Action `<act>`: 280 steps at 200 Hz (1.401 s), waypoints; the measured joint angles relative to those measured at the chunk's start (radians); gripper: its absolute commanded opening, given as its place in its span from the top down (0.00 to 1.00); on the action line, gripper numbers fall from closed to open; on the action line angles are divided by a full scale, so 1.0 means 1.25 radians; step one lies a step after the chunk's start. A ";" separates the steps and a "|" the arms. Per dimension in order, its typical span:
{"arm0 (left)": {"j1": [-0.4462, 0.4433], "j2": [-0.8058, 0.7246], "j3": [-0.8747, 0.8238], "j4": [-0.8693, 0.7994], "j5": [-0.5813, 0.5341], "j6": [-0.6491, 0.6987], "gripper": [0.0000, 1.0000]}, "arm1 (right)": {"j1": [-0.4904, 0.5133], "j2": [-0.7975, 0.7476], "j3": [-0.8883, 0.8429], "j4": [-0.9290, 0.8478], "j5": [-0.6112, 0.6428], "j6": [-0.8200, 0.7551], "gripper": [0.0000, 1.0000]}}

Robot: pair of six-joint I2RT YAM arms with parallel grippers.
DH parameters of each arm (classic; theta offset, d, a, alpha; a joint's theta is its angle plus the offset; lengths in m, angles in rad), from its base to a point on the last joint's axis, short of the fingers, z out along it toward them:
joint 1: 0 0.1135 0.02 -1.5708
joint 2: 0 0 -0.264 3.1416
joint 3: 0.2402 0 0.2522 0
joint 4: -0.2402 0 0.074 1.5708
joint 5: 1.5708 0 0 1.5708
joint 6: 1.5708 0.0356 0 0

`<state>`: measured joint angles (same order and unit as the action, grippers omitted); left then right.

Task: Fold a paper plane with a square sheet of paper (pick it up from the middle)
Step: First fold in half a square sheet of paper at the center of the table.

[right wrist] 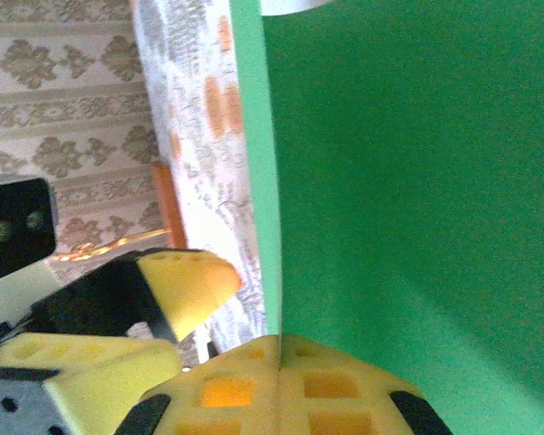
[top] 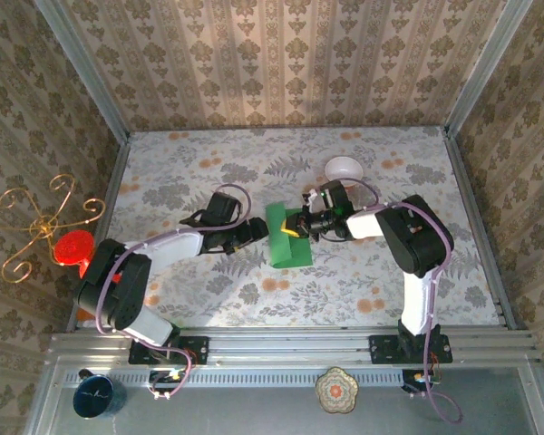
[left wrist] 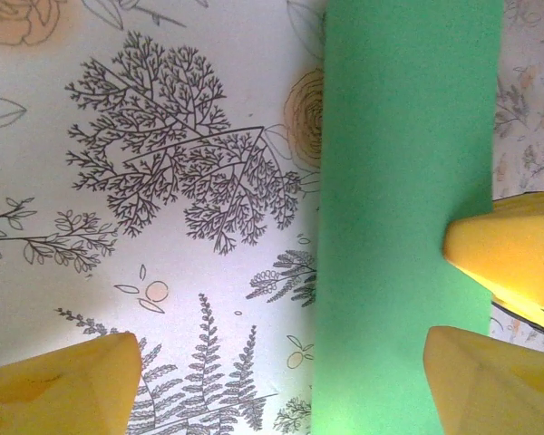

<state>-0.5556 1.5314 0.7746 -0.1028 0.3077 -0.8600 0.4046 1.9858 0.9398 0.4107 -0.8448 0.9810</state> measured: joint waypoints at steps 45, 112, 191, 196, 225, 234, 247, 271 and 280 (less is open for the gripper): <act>-0.020 0.064 0.014 0.027 0.024 -0.001 0.22 | -0.012 0.016 0.014 -0.081 0.032 -0.067 0.94; -0.062 0.154 0.127 0.020 0.023 0.000 0.35 | -0.027 0.005 0.025 -0.165 0.066 -0.132 0.93; -0.099 0.230 0.220 -0.060 -0.014 0.028 0.48 | -0.036 -0.076 0.005 -0.206 0.112 -0.143 0.93; -0.099 0.233 0.224 -0.064 -0.015 0.030 0.48 | -0.037 -0.079 0.003 -0.209 0.115 -0.144 0.93; -0.100 0.252 0.242 -0.080 -0.016 0.036 0.51 | -0.040 -0.082 -0.007 -0.222 0.128 -0.153 0.93; -0.100 0.254 0.247 -0.086 -0.016 0.036 0.53 | -0.041 -0.082 -0.010 -0.226 0.129 -0.155 0.93; -0.100 0.257 0.252 -0.093 -0.017 0.036 0.55 | -0.042 -0.081 -0.012 -0.231 0.130 -0.155 0.93; -0.100 0.268 0.268 -0.115 -0.023 0.039 0.57 | -0.043 -0.081 -0.012 -0.232 0.133 -0.155 0.85; -0.100 0.272 0.275 -0.125 -0.024 0.039 0.58 | -0.044 -0.082 -0.013 -0.237 0.134 -0.156 0.78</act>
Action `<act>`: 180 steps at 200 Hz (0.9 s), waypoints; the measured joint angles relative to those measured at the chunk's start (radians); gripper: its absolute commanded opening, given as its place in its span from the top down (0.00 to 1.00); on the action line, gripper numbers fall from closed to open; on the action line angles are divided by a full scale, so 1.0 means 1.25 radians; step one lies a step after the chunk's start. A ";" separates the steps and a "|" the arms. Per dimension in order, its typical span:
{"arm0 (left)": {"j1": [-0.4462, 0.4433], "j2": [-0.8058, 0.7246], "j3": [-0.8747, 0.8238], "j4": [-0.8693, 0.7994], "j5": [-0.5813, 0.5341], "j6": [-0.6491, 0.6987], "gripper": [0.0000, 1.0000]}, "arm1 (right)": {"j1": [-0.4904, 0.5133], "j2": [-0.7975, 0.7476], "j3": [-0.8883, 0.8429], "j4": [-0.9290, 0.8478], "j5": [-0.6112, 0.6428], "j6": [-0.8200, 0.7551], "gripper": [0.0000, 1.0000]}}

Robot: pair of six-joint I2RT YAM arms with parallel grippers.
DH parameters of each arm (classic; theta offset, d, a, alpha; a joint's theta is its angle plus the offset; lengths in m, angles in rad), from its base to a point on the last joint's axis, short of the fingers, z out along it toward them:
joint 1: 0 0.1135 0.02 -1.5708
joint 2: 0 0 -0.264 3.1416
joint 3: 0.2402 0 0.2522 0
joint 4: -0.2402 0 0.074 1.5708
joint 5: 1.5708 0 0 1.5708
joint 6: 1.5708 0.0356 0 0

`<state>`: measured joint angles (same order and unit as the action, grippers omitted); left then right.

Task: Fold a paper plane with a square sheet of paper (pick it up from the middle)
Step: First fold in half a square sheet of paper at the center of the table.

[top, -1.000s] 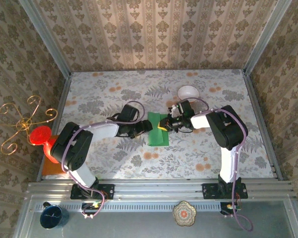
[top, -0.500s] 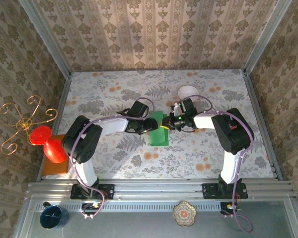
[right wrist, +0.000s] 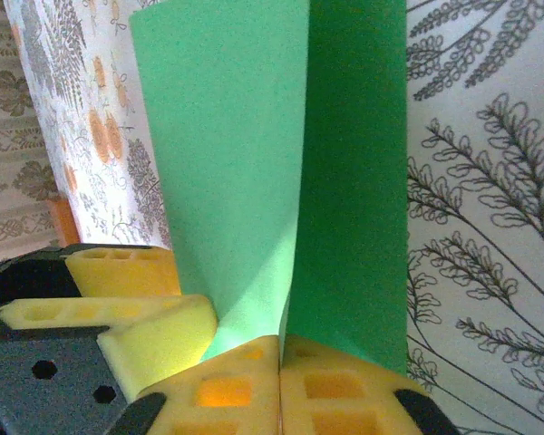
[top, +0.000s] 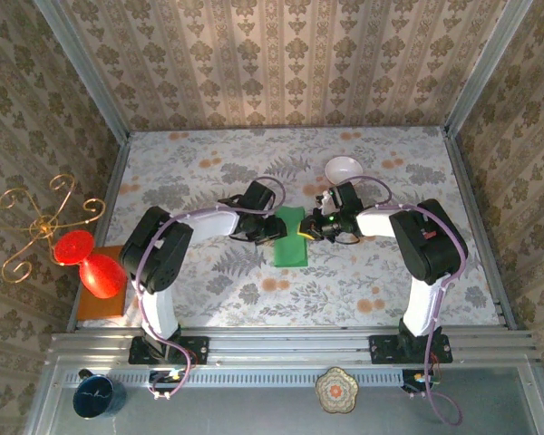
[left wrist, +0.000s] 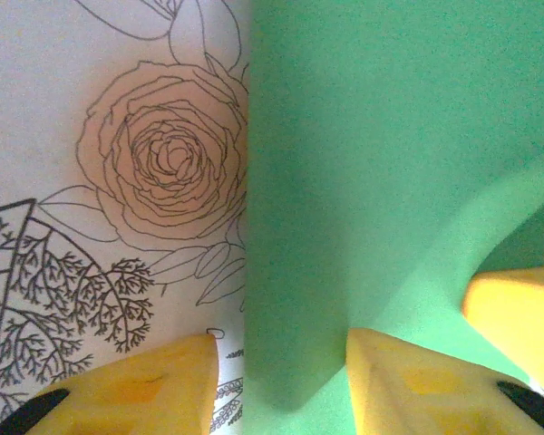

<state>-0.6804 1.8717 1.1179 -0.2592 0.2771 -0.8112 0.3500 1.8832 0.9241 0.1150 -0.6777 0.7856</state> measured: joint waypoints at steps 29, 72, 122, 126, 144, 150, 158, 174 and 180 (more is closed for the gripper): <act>-0.005 0.013 0.023 -0.033 -0.013 0.003 0.58 | -0.008 -0.046 -0.020 -0.020 0.017 0.004 0.62; -0.011 0.029 0.045 -0.065 -0.034 0.013 0.60 | -0.033 -0.190 -0.038 -0.083 0.089 -0.019 0.60; -0.028 0.053 0.086 -0.116 -0.070 0.021 0.57 | -0.039 -0.224 -0.051 -0.121 0.150 -0.040 0.61; -0.030 0.057 0.092 -0.123 -0.074 0.021 0.57 | -0.039 -0.222 -0.052 -0.124 0.152 -0.040 0.61; -0.039 0.072 0.116 -0.152 -0.092 0.020 0.56 | -0.039 -0.213 -0.052 -0.129 0.157 -0.041 0.61; -0.042 0.078 0.122 -0.160 -0.098 0.019 0.56 | -0.039 -0.208 -0.052 -0.129 0.157 -0.041 0.61; -0.045 0.084 0.132 -0.171 -0.105 0.016 0.55 | -0.039 -0.201 -0.052 -0.129 0.157 -0.041 0.61; -0.050 0.090 0.143 -0.182 -0.116 0.009 0.54 | -0.039 -0.186 -0.052 -0.130 0.157 -0.041 0.61; -0.052 0.092 0.145 -0.185 -0.119 0.006 0.53 | -0.039 -0.182 -0.052 -0.132 0.157 -0.041 0.61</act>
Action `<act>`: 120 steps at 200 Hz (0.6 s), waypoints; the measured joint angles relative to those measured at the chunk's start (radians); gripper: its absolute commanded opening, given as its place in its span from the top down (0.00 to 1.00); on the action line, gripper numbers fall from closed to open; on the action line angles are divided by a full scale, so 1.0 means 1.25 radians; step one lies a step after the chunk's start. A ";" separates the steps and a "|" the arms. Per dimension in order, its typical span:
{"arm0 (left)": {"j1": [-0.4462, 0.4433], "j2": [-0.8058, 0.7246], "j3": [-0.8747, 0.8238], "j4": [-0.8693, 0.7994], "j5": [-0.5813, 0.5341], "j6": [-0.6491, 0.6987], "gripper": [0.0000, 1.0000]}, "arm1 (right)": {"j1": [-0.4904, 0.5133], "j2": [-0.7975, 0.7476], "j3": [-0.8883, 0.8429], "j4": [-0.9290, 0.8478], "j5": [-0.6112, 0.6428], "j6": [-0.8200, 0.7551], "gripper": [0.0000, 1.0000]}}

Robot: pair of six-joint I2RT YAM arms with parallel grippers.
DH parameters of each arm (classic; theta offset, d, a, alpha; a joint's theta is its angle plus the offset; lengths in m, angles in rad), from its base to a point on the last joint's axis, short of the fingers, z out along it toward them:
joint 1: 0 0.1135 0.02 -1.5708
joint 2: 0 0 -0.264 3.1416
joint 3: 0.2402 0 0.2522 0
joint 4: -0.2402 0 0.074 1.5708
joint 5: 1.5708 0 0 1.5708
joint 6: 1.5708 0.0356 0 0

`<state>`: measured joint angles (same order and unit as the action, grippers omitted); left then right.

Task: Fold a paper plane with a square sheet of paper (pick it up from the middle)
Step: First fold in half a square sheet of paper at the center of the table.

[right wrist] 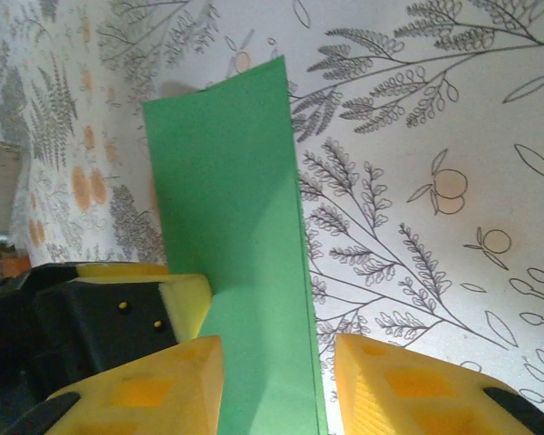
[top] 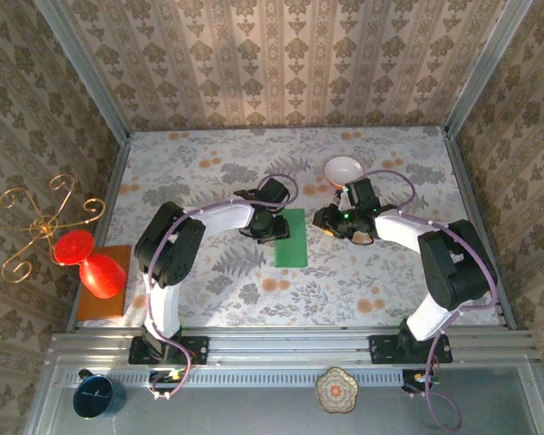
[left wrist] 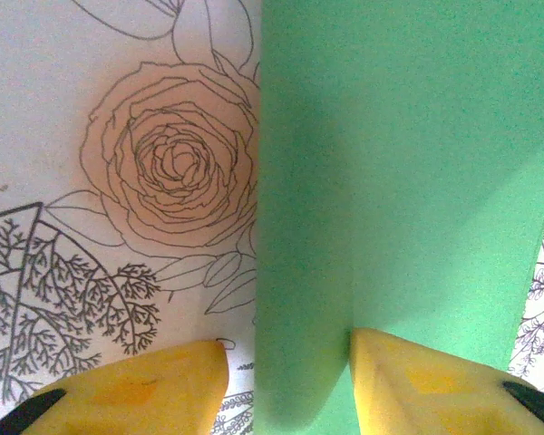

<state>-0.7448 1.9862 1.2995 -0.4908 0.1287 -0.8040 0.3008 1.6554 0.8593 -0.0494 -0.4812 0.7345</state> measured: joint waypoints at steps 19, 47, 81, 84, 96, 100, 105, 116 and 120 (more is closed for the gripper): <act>-0.002 0.007 0.010 -0.012 -0.005 -0.009 0.52 | 0.000 0.005 0.000 -0.002 0.000 0.000 0.61; -0.002 0.017 0.024 -0.027 -0.006 -0.024 0.52 | 0.000 0.013 0.000 -0.002 -0.001 0.000 0.61; -0.002 0.021 0.029 -0.034 -0.008 -0.039 0.52 | 0.000 0.018 0.000 -0.002 -0.003 0.000 0.61; -0.002 0.021 0.030 -0.034 -0.008 -0.040 0.52 | 0.000 0.019 0.000 -0.001 -0.004 0.000 0.61; -0.002 0.023 0.032 -0.038 -0.008 -0.044 0.53 | 0.000 0.020 0.000 -0.001 -0.004 0.000 0.61; -0.002 0.023 0.032 -0.038 -0.008 -0.045 0.52 | 0.000 0.020 0.000 0.000 -0.004 0.000 0.61; -0.002 0.023 0.033 -0.038 -0.008 -0.046 0.52 | 0.000 0.020 0.000 0.000 -0.005 0.000 0.61; -0.002 0.024 0.033 -0.039 -0.008 -0.046 0.53 | 0.000 0.022 0.000 0.000 -0.010 0.000 0.61; -0.002 0.024 0.033 -0.039 -0.008 -0.046 0.52 | 0.000 0.022 0.000 0.001 -0.013 0.000 0.61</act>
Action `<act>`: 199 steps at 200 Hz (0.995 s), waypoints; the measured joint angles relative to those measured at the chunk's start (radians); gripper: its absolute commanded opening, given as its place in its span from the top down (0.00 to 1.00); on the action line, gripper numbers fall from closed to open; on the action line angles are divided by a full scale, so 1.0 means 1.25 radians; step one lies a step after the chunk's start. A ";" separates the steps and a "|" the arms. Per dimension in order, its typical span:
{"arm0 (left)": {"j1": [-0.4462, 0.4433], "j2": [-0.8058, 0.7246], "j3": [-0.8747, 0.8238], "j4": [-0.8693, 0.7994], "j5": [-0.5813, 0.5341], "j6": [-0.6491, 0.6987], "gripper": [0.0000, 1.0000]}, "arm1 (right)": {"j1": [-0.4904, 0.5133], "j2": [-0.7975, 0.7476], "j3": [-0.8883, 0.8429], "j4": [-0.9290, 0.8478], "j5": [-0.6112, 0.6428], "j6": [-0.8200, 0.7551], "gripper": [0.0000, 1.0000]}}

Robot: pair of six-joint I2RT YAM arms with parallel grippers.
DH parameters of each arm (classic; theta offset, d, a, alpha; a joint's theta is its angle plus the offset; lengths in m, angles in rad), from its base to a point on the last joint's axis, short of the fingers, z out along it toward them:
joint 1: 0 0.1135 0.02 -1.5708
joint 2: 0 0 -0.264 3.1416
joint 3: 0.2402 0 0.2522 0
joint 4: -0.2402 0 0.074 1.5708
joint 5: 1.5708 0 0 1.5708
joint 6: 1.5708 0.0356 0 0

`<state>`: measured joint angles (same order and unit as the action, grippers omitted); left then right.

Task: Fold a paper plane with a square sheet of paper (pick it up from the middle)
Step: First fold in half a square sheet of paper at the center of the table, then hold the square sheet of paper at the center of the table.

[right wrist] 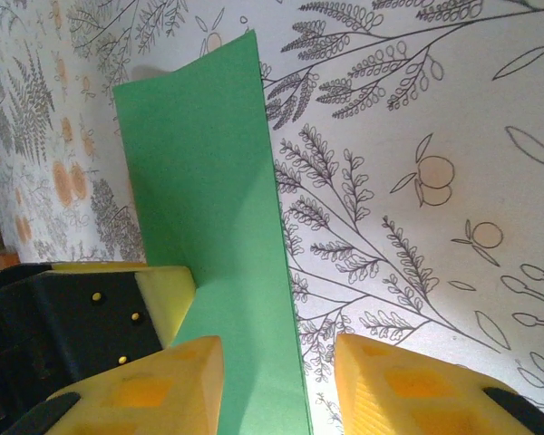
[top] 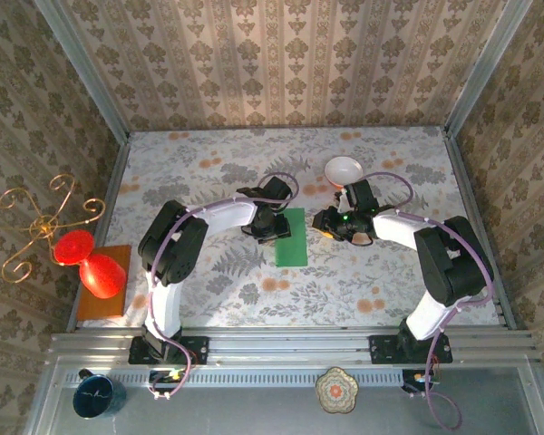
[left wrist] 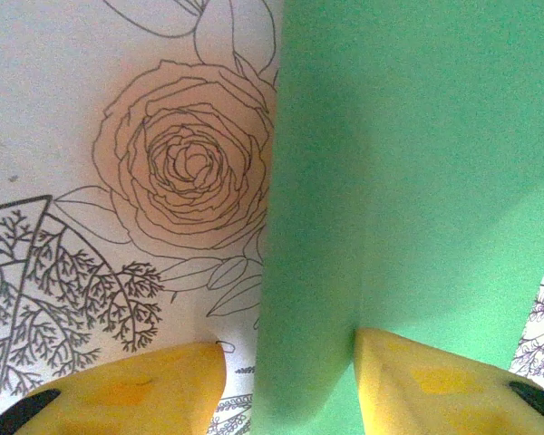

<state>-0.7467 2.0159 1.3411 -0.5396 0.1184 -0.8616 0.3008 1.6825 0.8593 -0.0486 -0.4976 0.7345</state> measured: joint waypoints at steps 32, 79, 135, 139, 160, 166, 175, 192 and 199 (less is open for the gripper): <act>0.000 0.005 0.008 -0.009 0.000 -0.003 0.52 | 0.000 0.004 0.000 0.015 -0.020 0.001 0.62; 0.000 0.009 0.013 -0.015 0.000 -0.006 0.53 | 0.002 0.033 0.000 0.039 -0.060 0.001 0.68; 0.000 0.011 0.015 -0.019 0.000 -0.005 0.53 | 0.036 0.089 0.041 0.030 -0.099 -0.003 0.81; 0.000 0.011 0.016 -0.020 0.000 -0.005 0.53 | 0.038 0.095 0.049 0.029 -0.099 -0.004 0.82; 0.000 0.013 0.018 -0.023 0.000 -0.005 0.53 | 0.050 0.122 0.088 0.011 -0.104 -0.008 0.85; 0.000 0.013 0.019 -0.024 0.000 -0.005 0.53 | 0.052 0.128 0.097 0.008 -0.105 -0.009 0.86; 0.000 0.014 0.019 -0.024 0.000 -0.005 0.53 | 0.054 0.140 0.113 0.001 -0.106 -0.011 0.87; 0.000 0.015 0.021 -0.026 0.000 -0.005 0.53 | 0.055 0.158 0.128 -0.008 -0.106 -0.018 0.88; 0.000 0.015 0.022 -0.027 0.000 -0.005 0.53 | 0.056 0.163 0.129 -0.010 -0.106 -0.020 0.88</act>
<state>-0.7467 2.0346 1.3689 -0.5739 0.1188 -0.8684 0.3706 1.8862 1.0206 -0.0616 -0.6300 0.7094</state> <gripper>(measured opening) 0.474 0.122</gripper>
